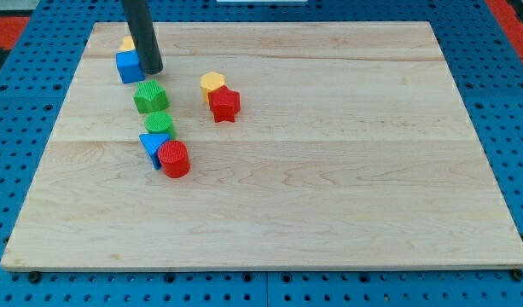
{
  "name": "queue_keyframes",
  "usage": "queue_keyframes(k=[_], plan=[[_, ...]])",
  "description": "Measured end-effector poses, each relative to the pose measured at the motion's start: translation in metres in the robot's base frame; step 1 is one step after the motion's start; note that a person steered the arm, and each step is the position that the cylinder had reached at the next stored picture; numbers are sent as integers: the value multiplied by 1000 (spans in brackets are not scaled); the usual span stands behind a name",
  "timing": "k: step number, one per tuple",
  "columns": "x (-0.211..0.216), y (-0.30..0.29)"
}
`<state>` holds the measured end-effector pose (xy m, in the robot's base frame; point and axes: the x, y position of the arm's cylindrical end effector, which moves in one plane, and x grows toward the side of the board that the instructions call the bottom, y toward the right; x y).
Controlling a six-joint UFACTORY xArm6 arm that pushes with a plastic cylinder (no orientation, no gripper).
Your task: Move the blue cube to the right of the yellow heart
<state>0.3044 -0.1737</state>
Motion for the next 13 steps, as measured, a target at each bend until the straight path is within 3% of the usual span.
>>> queue_keyframes(k=[4,6,7,8,11,12,13], plan=[[-40,-25],[-84,70],[-70,98],[-34,68],[-23,76],[18,56],[34,-11]])
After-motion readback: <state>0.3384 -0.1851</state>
